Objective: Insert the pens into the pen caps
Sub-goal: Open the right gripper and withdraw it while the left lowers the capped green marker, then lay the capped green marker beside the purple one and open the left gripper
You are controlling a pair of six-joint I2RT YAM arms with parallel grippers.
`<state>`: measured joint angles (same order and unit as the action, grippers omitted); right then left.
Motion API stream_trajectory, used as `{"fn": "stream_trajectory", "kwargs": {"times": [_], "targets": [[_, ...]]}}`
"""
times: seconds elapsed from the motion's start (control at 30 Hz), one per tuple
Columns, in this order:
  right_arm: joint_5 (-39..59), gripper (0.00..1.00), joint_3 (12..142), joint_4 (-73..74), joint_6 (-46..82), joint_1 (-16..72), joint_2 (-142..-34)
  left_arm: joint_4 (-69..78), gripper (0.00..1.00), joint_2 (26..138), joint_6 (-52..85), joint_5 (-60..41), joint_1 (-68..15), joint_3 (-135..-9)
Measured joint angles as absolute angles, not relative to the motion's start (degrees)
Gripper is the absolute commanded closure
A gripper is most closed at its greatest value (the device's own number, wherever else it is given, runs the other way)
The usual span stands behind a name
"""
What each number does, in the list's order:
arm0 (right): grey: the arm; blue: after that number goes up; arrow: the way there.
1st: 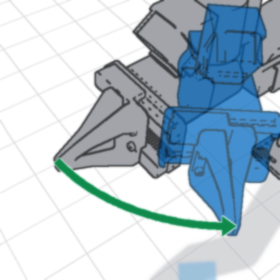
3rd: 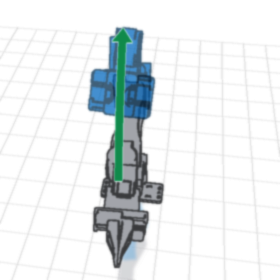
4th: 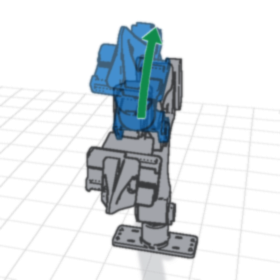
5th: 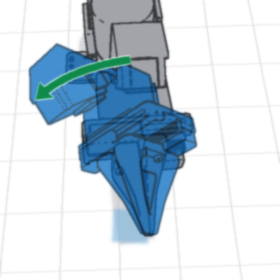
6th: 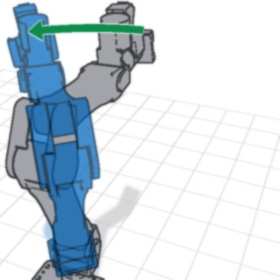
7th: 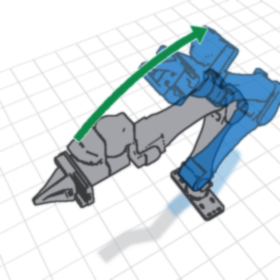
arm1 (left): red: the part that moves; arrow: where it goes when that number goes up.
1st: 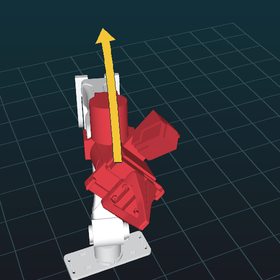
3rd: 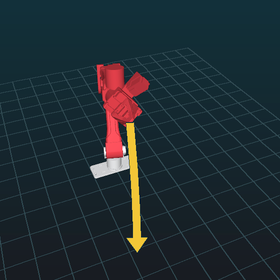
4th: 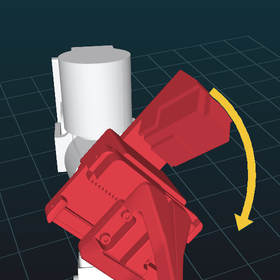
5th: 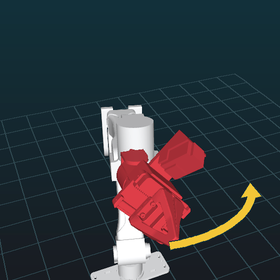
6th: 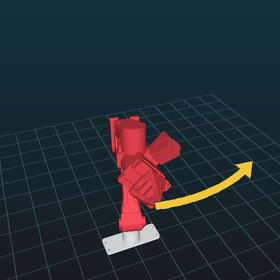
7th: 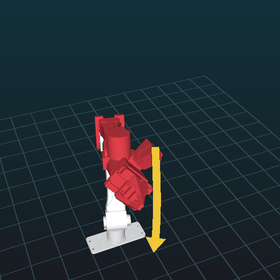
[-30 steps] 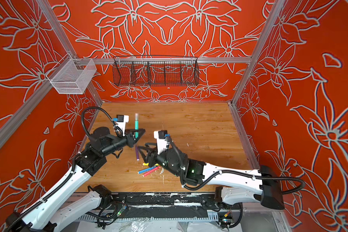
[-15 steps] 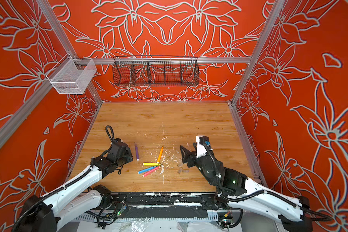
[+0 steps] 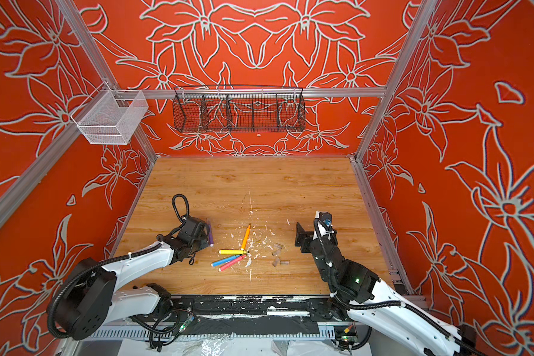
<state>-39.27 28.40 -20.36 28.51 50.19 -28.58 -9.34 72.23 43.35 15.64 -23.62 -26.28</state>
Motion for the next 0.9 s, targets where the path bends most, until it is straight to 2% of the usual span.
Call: {"fn": "stream_trajectory", "kwargs": {"times": [0.03,0.1,0.2,0.3,0.6,0.77,0.9], "targets": [[-38.6,0.12,28.4,-20.1,28.4,49.1,-28.8,-8.8,0.84,72.5,43.4,15.7,-23.6,-26.3],[-37.5,0.12,28.2,-19.3,28.4,47.0,-29.5,-8.0,0.78,72.9,43.5,15.7,-23.6,-26.3],[-36.0,0.12,27.9,-18.5,28.3,44.1,-30.8,-6.9,0.70,73.0,43.6,15.6,-23.6,-26.3],[-34.9,0.12,27.0,-18.0,28.3,41.6,-32.1,-6.3,0.67,73.2,43.4,15.5,-23.6,-26.3],[-31.0,0.12,26.2,-17.5,28.4,36.3,-33.1,-7.9,0.66,71.2,42.7,15.1,-23.6,-26.7],[-30.9,0.11,25.1,-17.3,28.3,34.5,-32.0,-10.9,0.66,63.1,39.6,12.2,-23.7,-28.3],[-30.7,0.11,24.5,-17.2,28.2,31.8,-32.3,-12.7,0.66,56.1,37.0,11.2,-27.7,-29.6]]}}
